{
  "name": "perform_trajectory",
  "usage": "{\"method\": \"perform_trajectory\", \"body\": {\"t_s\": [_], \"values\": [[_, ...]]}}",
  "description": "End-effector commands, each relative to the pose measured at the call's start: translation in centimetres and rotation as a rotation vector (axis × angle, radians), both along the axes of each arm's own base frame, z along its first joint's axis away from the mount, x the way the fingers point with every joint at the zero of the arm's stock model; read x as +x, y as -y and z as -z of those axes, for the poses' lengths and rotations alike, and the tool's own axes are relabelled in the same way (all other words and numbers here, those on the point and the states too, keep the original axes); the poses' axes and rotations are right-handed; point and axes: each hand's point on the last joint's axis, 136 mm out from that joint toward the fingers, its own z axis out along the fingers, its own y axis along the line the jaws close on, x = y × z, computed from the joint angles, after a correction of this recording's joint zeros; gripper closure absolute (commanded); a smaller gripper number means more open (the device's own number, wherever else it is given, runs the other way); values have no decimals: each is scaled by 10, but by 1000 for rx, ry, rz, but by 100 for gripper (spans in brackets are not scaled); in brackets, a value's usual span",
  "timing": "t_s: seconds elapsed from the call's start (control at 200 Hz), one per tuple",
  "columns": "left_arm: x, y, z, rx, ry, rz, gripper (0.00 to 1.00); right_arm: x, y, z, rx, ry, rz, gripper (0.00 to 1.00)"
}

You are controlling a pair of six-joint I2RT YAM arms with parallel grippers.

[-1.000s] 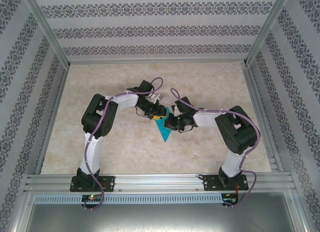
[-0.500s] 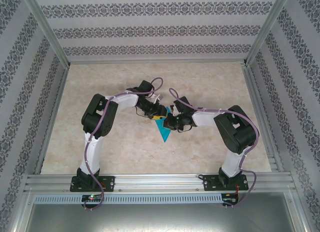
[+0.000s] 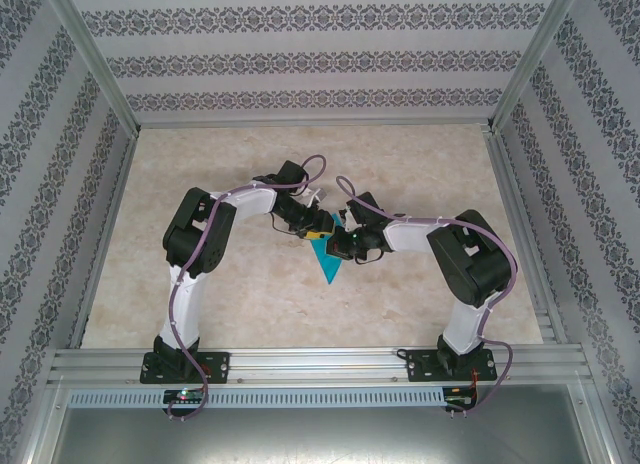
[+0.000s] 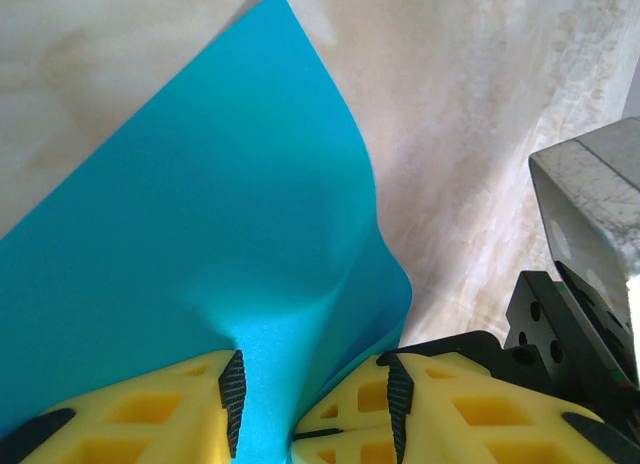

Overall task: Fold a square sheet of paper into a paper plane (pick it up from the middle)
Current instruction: Third fold the triangle at the center of the table.

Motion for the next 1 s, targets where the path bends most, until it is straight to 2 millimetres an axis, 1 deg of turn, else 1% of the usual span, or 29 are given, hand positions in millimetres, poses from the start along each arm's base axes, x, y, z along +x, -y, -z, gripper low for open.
{"method": "perform_trajectory", "body": {"t_s": [0.0, 0.145, 0.375, 0.604, 0.814, 0.909, 0.994], "values": [[-11, -5, 24, 24, -62, -1, 54, -13, 11, 29, -98, -55, -18, 96], [-7, -2, 15, 10, -50, -5, 53, -16, 14, 32, -113, -63, -20, 82], [0, 0, -9, -11, -5, -12, 49, -18, 14, 33, -116, -65, -28, 70], [8, -12, -27, -8, 35, -52, 46, -19, 12, 32, -95, -51, -38, 65], [9, -34, -42, 16, 65, -100, 45, -21, 12, 31, -82, -43, -44, 62], [9, -42, -50, 28, 83, -125, 46, -24, 12, 32, -79, -46, -50, 62], [5, -44, -53, 27, 85, -136, 52, -24, 10, 31, -60, -41, -50, 62]]}}
